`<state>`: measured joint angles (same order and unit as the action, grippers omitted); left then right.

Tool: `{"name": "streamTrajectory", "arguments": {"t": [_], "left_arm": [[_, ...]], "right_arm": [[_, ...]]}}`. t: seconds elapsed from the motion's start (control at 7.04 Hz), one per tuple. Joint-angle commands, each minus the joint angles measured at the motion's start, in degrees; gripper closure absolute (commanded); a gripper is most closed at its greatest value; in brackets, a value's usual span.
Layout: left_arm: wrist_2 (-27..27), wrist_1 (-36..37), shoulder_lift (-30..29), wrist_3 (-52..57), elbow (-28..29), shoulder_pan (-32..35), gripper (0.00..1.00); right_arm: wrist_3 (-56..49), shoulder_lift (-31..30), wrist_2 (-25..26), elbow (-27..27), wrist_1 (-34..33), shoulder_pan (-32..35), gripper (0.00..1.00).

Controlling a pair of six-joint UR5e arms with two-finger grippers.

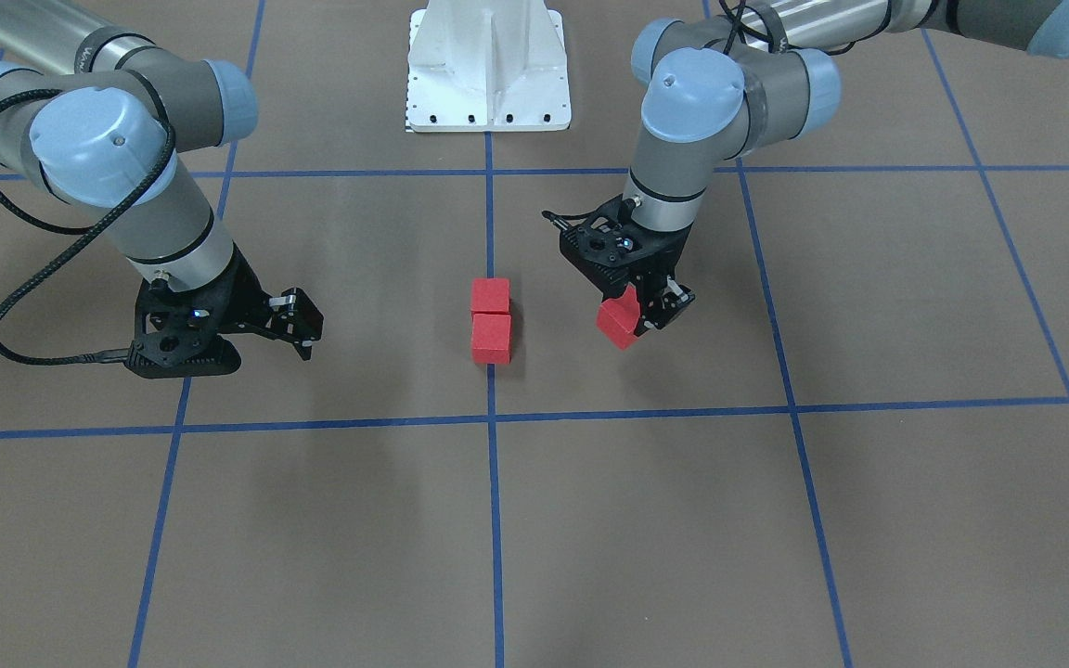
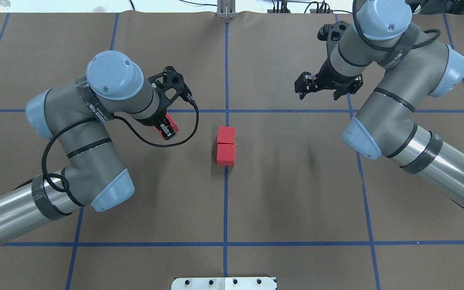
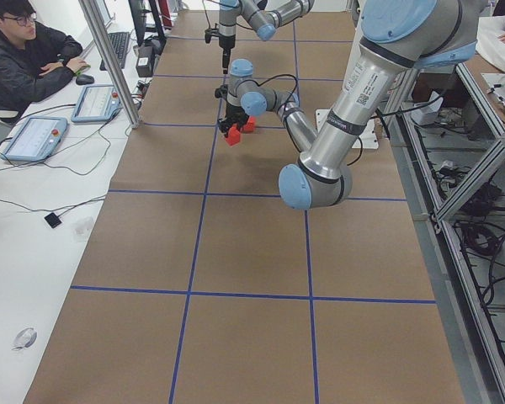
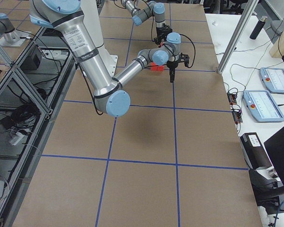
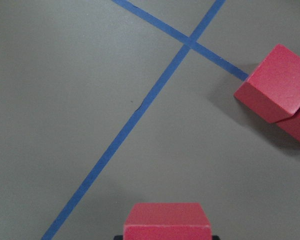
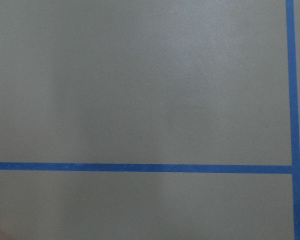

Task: Form red blocks into L shape at center
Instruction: 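Lift the red cube and carry it toward the center cubes with the left gripper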

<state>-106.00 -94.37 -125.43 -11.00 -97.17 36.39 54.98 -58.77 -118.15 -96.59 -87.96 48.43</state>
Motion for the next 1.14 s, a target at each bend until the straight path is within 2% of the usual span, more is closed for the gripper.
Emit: {"name": "streamTrajectory", "arguments": {"t": [0.0,0.43,0.99], "left_arm": [[0.6,-0.2,-0.6,0.0,0.2,-2.4,1.0],[0.6,-0.6,-3.7,0.3,1.8,-2.5,1.0],[2.0,-0.1,-5.1,15.4,4.0,-3.0,1.0]], "right_arm": [[-0.1,0.0,-0.1,0.0,0.3,0.5,0.01],[0.4,0.0,0.0,0.0,0.3,0.5,0.01],[0.0,0.0,-0.1,-0.2,0.4,1.2,0.01]]}}
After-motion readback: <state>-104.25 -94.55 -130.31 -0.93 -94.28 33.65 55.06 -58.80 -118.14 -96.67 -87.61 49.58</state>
